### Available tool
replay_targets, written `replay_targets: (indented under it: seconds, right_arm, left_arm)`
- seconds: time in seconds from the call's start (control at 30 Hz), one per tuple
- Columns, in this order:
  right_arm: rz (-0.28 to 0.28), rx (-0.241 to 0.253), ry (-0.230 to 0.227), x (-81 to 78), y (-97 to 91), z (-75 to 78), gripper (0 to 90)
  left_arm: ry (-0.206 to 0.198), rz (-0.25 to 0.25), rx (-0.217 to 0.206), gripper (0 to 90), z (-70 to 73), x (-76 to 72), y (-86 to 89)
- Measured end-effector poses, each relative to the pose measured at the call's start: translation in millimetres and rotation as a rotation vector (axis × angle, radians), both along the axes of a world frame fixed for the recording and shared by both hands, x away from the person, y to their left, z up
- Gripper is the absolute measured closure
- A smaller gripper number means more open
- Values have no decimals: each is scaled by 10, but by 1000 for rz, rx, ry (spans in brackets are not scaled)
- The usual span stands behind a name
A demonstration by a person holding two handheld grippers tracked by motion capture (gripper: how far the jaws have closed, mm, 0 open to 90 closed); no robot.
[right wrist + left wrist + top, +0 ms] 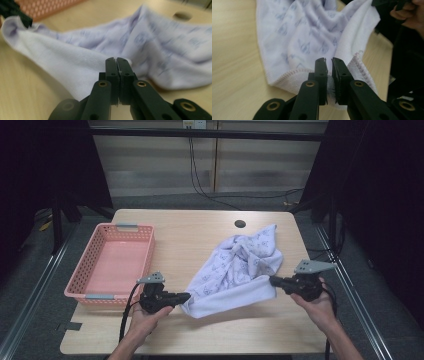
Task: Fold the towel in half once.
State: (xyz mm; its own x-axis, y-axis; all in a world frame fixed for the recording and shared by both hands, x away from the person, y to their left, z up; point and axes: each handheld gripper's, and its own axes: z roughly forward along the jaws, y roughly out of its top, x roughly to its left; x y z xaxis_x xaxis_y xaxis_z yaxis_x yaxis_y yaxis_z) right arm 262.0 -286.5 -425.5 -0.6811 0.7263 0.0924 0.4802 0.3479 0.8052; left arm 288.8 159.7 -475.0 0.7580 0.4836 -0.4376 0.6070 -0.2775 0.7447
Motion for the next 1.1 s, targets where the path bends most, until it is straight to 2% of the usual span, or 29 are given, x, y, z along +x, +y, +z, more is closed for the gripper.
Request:
replay_targets:
  seconds: [0.03,0.1,0.2,0.23,0.27,0.33,0.37,0.4,0.47,0.5,0.57,0.6,0.63,0.73,0.8,0.87,0.9,0.97,1.0,1.03,1.1]
  right_arm:
    - [18,-26,48,-28,51,-181,871]
    - [33,-41,84,-41,108,-322,857]
    - [58,-63,106,-27,196,-399,822]
    - [72,-56,110,-15,225,-412,823]
    - [84,-53,112,-10,262,-420,819]
    - [106,-31,121,0,320,-437,824]
    - [115,-35,124,-3,346,-439,822]
    - [121,-45,122,-7,383,-440,812]
    - [129,-25,128,-15,411,-439,786]
    - [130,-26,126,-20,418,-440,770]
    - [116,-23,124,-24,396,-446,728]
    - [111,-13,125,-27,371,-453,684]
    - [99,-10,125,-35,343,-459,664]
    - [68,13,125,-76,222,-465,601]
    - [44,9,126,-96,148,-484,595]
    - [18,9,137,-104,97,-531,557]
    - [13,3,143,-104,93,-550,545]
    - [15,-9,152,-85,120,-607,506]
    - [22,-8,159,-76,141,-620,506]
    - [29,-15,161,-62,174,-635,506]
    - [35,-20,165,-33,234,-654,510]
  left_arm:
    - [2,7,-1,820,-2,-1,35]
    - [1,44,4,764,8,-6,130]
    - [-11,74,7,716,32,-29,215]
    - [-20,87,3,693,56,-46,236]
    - [-29,84,-2,687,76,-58,238]
    - [-40,44,-18,667,118,-81,186]
    - [-62,8,-1,644,129,-100,127]
    - [-61,-14,0,619,120,-112,81]
    - [-52,-73,32,567,68,-133,-38]
    - [-47,-95,62,535,37,-143,-92]
    - [-35,-111,121,527,-25,-141,-141]
    - [-33,-103,148,522,-52,-133,-130]
    - [-37,-55,193,522,-78,-126,-89]
    - [-26,-20,239,553,-127,-125,44]
    - [-34,-20,241,618,-126,-157,115]
    - [-32,-14,230,627,-126,-194,191]
    - [-48,-6,214,660,-110,-218,224]
    - [-57,-2,164,660,-67,-231,237]
    - [-66,-20,142,654,-47,-229,222]
    - [-71,-31,136,640,-39,-223,193]
    - [-74,-55,152,594,-59,-207,112]
